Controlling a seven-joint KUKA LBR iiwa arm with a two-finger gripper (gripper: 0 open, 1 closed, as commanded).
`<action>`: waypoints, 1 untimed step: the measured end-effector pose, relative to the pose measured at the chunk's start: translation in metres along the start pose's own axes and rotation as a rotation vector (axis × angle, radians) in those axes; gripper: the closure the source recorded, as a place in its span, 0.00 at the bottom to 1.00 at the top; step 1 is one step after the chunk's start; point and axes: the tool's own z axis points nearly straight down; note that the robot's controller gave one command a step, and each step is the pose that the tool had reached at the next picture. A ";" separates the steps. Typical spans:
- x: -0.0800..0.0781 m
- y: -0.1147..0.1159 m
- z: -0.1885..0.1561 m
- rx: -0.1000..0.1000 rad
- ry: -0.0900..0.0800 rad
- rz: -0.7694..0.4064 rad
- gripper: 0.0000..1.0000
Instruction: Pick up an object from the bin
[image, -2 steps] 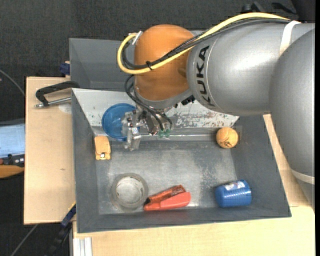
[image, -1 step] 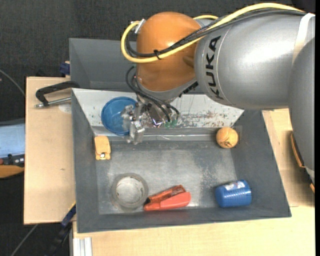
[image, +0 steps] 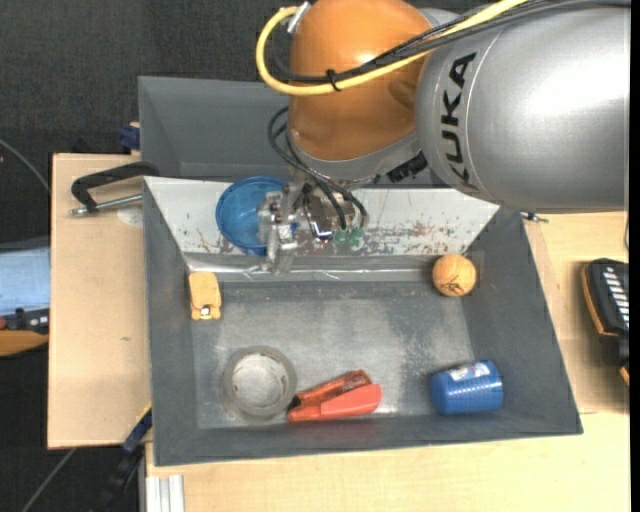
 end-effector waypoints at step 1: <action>-0.002 -0.004 0.031 0.000 -0.012 -0.126 1.00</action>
Offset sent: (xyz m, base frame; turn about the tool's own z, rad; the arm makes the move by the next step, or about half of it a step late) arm -0.0045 0.0002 -0.0426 -0.0105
